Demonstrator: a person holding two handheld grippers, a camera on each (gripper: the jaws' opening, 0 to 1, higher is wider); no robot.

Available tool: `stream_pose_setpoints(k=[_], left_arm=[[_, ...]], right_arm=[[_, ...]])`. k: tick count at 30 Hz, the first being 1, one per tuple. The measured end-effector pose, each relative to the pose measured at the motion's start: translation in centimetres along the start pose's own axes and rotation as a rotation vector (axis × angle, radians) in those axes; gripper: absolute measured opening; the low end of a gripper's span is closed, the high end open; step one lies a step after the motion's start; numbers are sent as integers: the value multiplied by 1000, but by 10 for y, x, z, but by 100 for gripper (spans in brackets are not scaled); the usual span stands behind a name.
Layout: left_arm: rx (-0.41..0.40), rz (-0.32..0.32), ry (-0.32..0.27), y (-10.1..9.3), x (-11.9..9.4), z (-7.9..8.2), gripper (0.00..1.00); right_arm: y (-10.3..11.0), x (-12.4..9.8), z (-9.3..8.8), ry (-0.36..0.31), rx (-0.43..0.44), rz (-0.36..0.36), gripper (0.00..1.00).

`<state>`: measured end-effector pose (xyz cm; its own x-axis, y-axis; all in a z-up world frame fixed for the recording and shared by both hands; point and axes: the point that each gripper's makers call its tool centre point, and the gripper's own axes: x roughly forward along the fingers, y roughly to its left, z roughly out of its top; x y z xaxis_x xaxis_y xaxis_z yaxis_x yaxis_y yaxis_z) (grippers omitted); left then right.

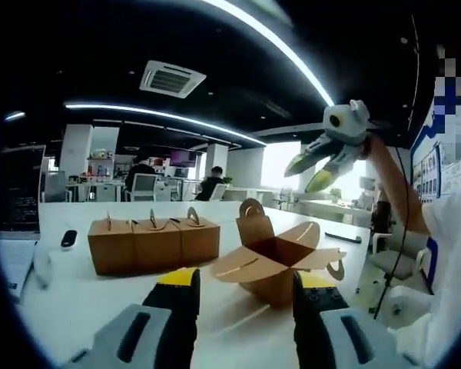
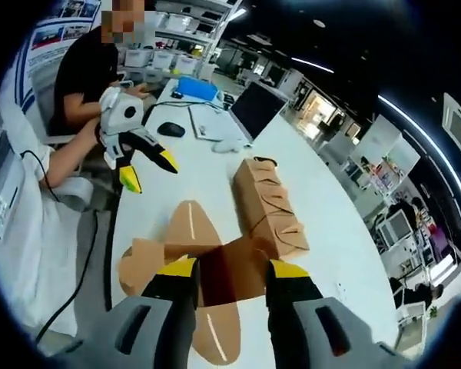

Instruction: Pick up one paper box from the group, open the paper box, and remove the item inside

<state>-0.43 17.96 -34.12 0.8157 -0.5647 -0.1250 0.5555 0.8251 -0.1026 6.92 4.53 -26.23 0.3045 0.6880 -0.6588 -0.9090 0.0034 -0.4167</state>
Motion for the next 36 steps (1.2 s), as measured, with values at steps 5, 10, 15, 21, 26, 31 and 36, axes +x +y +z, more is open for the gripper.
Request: stream_pose_setpoints(k=[5, 10, 15, 21, 26, 31, 36], left_arm=[[-1, 16, 6, 3, 6, -2, 50], [28, 13, 8, -2, 11, -2, 51], [41, -14, 8, -6, 13, -4, 51], [39, -31, 19, -7, 14, -9, 51], [37, -37, 24, -9, 14, -10, 51], [-12, -43, 37, -2, 15, -17, 52], [-23, -11, 49, 8, 15, -25, 52]], right_arm=[[-10, 15, -3, 30, -15, 49, 36], [-16, 25, -4, 49, -34, 86, 36], [-9, 37, -8, 84, -53, 126, 35], [7, 55, -12, 112, -86, 181, 35], [14, 65, -18, 148, -73, 222, 33], [20, 74, -27, 187, 31, 242, 30], [44, 85, -48, 267, 124, 310, 30]])
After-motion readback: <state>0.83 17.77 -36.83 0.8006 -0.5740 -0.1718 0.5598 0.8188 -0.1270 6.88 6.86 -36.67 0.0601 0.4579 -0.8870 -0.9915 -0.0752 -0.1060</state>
